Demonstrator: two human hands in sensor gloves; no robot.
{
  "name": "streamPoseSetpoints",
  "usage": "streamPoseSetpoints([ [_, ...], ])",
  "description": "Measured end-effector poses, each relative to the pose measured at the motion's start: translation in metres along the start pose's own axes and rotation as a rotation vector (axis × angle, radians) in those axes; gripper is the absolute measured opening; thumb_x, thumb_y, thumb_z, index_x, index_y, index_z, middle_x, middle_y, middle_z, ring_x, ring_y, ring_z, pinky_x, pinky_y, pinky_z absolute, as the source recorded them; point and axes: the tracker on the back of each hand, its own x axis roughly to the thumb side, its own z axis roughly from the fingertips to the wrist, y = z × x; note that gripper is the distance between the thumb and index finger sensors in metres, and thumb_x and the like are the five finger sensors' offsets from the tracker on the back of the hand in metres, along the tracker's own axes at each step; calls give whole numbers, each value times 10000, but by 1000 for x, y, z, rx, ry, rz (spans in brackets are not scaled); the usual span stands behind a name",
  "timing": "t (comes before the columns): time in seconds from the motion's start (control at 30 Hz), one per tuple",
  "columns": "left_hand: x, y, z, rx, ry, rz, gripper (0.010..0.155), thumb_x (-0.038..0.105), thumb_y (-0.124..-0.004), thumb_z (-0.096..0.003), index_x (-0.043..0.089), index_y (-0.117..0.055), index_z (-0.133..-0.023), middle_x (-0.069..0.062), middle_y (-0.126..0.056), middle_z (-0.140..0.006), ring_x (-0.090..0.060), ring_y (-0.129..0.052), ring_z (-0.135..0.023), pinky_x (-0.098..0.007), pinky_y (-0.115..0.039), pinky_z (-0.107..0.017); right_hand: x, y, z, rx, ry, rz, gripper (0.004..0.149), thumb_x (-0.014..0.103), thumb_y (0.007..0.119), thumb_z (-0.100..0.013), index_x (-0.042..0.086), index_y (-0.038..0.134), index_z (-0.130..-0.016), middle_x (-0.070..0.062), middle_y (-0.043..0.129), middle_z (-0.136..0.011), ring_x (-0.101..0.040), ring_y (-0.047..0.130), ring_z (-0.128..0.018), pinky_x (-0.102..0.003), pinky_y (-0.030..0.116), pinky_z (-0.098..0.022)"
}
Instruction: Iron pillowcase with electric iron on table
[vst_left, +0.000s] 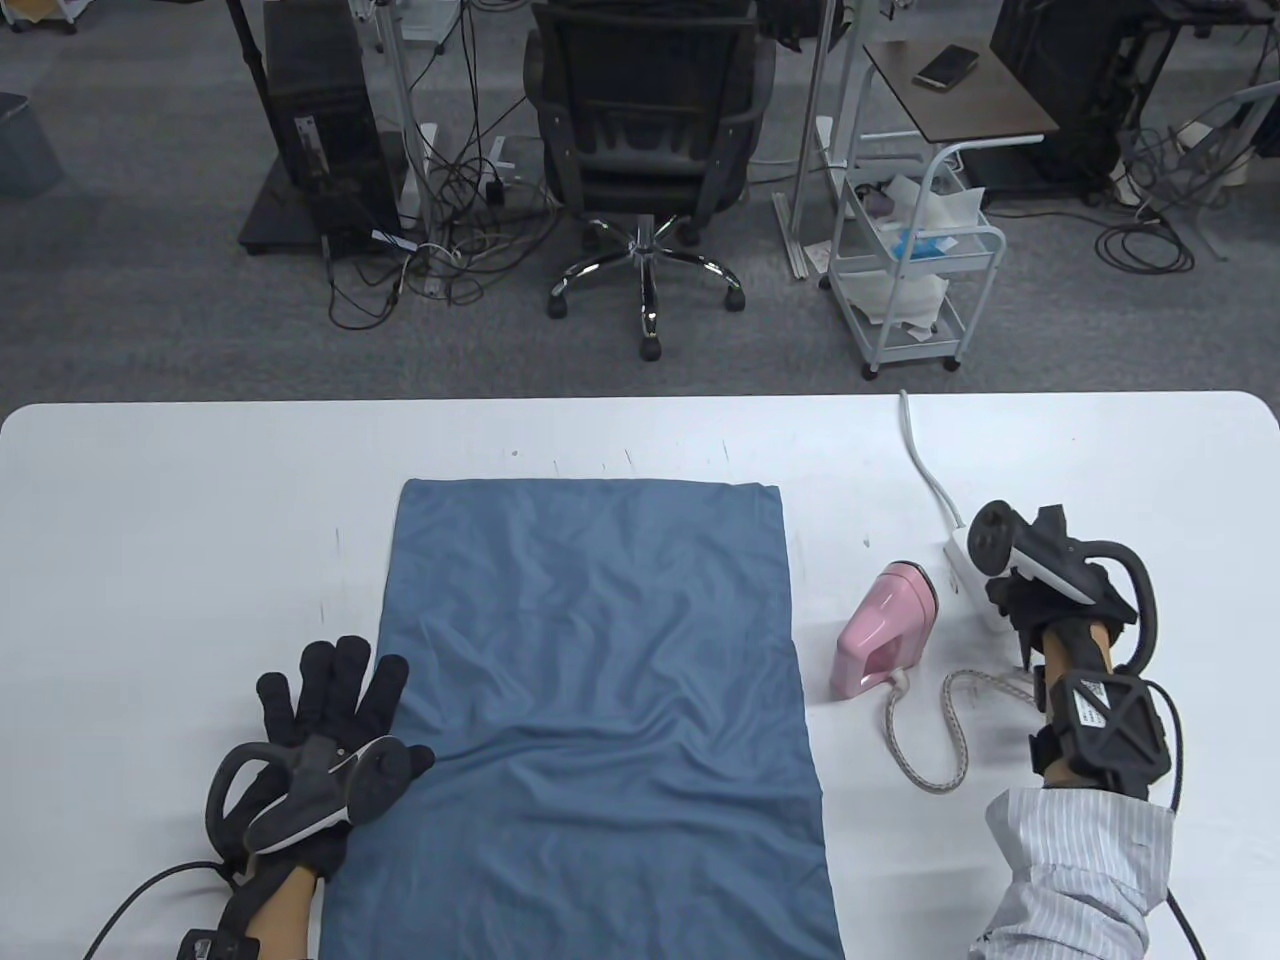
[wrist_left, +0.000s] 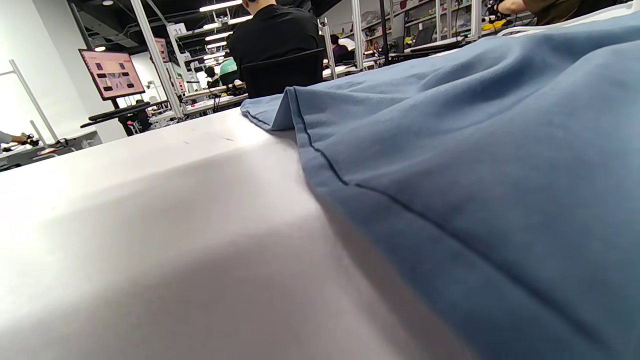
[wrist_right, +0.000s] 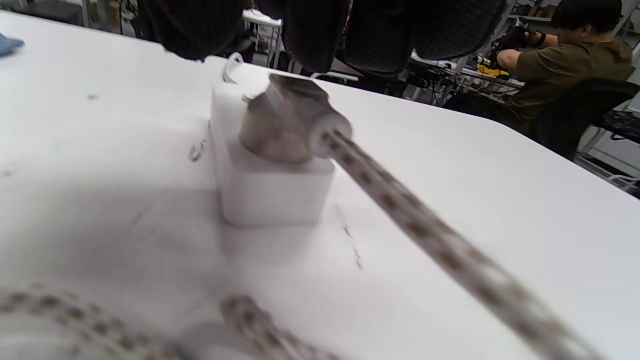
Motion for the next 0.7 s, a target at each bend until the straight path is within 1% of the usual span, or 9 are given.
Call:
streamPoseSetpoints([
  [0.07,-1,-1,0,-9,3,-4,891,671,-367,-510,181,-33,-1175,-266,38,-1186,-569,-66,-1086,-778,-191,-706,2,4,-6,-43,-24,-74,733,328,700,-507,138,312,-1098,-60,563,-1157,-442,588,-1008,-616,571,-723],
  [0.17,-1,-2,-1,-14,6,5,890,670,-367,-511,178,-35,-1175,-269,36,-1185,-570,-68,-1085,-777,-193,-706,4,13,-14,32,-37,-96,748,312,686,-518,143,243,-1097,-61,467,-1185,-462,507,-1032,-632,520,-734],
  [0.23,-1,-3,-2,-17,5,21,893,670,-368,-510,177,-36,-1176,-266,37,-1185,-570,-68,-1085,-777,-193,-706,3,20,-18,44,-31,-75,736,302,682,-520,152,246,-1094,-42,476,-1183,-455,509,-1033,-630,519,-733],
  [0.33,-1,-2,-2,-16,2,24,893,670,-367,-511,177,-34,-1175,-267,38,-1185,-570,-66,-1085,-778,-191,-705,1,32,-22,53,-32,-100,716,295,667,-527,151,250,-1090,-31,479,-1178,-451,529,-1024,-628,531,-727],
  [0.4,0,-2,-2,-19,1,21,894,671,-367,-510,176,-34,-1176,-268,37,-1185,-570,-66,-1085,-778,-191,-705,0,38,-23,59,-46,-136,674,300,625,-544,162,251,-1086,-19,449,-1174,-455,536,-1014,-639,530,-719],
  [0.47,0,-1,-2,-22,-1,24,894,670,-368,-511,173,-35,-1176,-268,38,-1184,-571,-65,-1084,-778,-191,-704,-2,39,-23,29,-43,-143,645,273,620,-547,174,270,-1080,-3,466,-1166,-445,554,-1003,-623,547,-719],
  [0.57,0,-1,-2,-26,-4,23,894,671,-367,-510,176,-34,-1176,-267,41,-1184,-570,-64,-1084,-778,-189,-704,-3,42,-22,-7,-35,-115,647,232,647,-536,210,278,-1066,36,478,-1154,-413,579,-994,-594,580,-720],
  [0.67,1,0,-2,-25,-5,22,893,670,-367,-511,175,-34,-1176,-266,41,-1184,-570,-65,-1084,-777,-189,-705,-2,46,-21,-77,-31,-71,634,233,654,-523,247,309,-1053,90,518,-1134,-374,627,-979,-532,652,-708],
  [0.7,1,0,-2,-23,-6,23,893,670,-367,-511,175,-35,-1176,-267,40,-1184,-570,-64,-1083,-778,-189,-704,-1,47,-21,-81,-34,-63,623,231,650,-524,249,319,-1051,93,525,-1129,-370,630,-975,-517,672,-699],
])
